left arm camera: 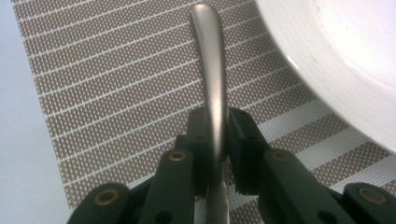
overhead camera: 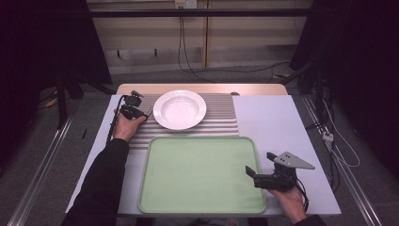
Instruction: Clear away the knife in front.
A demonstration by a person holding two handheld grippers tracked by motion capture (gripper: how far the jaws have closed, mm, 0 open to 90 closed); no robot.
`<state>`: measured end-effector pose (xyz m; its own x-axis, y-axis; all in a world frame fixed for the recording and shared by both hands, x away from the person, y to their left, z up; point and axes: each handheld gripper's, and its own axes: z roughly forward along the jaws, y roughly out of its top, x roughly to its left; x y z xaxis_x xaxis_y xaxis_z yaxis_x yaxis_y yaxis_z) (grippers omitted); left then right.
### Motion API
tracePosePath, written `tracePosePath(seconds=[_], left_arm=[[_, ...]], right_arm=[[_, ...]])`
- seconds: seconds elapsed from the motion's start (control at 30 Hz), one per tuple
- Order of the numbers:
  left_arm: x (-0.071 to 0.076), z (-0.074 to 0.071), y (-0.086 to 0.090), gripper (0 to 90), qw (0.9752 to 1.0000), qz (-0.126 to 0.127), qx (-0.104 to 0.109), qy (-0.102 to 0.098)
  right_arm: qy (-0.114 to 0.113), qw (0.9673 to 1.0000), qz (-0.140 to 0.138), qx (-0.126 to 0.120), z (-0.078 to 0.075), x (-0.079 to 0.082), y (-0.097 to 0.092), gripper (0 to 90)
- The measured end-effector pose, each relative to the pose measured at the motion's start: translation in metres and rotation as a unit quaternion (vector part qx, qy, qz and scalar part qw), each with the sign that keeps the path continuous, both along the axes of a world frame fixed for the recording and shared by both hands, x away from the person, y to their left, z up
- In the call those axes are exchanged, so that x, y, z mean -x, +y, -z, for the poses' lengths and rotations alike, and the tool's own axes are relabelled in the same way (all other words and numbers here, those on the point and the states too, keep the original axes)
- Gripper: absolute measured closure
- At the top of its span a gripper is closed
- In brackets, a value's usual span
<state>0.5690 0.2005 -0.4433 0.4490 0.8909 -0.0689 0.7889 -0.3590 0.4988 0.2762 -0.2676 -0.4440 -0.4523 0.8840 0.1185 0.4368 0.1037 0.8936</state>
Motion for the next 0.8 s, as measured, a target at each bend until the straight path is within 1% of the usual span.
tracePosePath(seconds=[0.07,0.1,0.2,0.27,0.33,0.37,0.4,0.47,0.5,0.53,0.57,0.63,0.67,0.7,0.8], left_arm=[[0.001,-0.001,-0.003,80.0,0.9999,0.003,-0.013,-0.004],[0.002,0.0,-0.004,80.0,0.9999,0.0,-0.014,-0.007],[0.001,-0.001,-0.002,80.1,1.0,0.003,-0.008,-0.003],[0.002,0.0,-0.002,80.1,0.9999,0.001,-0.01,-0.007],[0.002,-0.001,-0.002,80.1,0.9999,0.004,-0.009,-0.004],[0.002,-0.001,-0.001,80.1,1.0,0.001,-0.007,-0.004],[0.002,-0.001,-0.001,80.1,1.0,0.0,-0.001,-0.001],[0.002,-0.001,0.0,80.1,1.0,0.0,0.0,-0.001],[0.003,-0.001,0.001,80.1,1.0,0.001,0.005,0.001],[0.003,-0.001,0.002,80.1,0.9999,0.001,0.011,-0.001],[0.003,-0.001,0.004,80.1,0.9999,0.001,0.014,0.003],[0.004,-0.001,0.004,80.1,1.0,-0.001,0.008,-0.003],[0.004,-0.002,0.005,80.1,0.9999,0.002,0.013,0.001],[0.004,-0.002,0.006,80.1,0.9999,0.003,0.013,0.002],[0.006,-0.006,0.008,80.1,0.9999,0.0,0.013,-0.002]], right_arm=[[0.001,1.0,0.0,0.0,0.0,0.0,0.0,1.9],[0.001,1.0,-0.001,0.0,0.0,0.0,0.0,1.9],[0.002,1.0,-0.002,-0.001,0.0,-0.001,0.0,1.9],[0.002,1.0,0.0,-0.001,0.001,-0.001,0.0,1.9],[0.003,1.0,0.001,-0.003,0.001,0.0,-0.001,1.9],[0.003,1.0,0.001,-0.002,0.001,-0.001,-0.001,1.9],[0.002,1.0,0.002,-0.002,0.001,-0.001,-0.001,1.9],[0.003,1.0,0.002,-0.002,0.0,0.0,-0.001,1.9],[0.002,1.0,0.001,0.001,0.0,0.0,0.0,1.9],[0.002,1.0,0.001,0.0,0.001,0.0,0.0,1.9],[0.002,1.0,0.001,0.0,0.001,-0.001,0.0,1.9],[0.003,1.0,0.002,-0.001,0.001,-0.001,-0.001,1.9],[0.003,1.0,0.002,-0.002,0.001,-0.001,-0.001,1.9],[0.003,1.0,0.002,-0.003,0.001,-0.001,-0.001,1.9],[0.004,1.0,0.001,-0.002,0.001,-0.001,-0.001,1.9]])
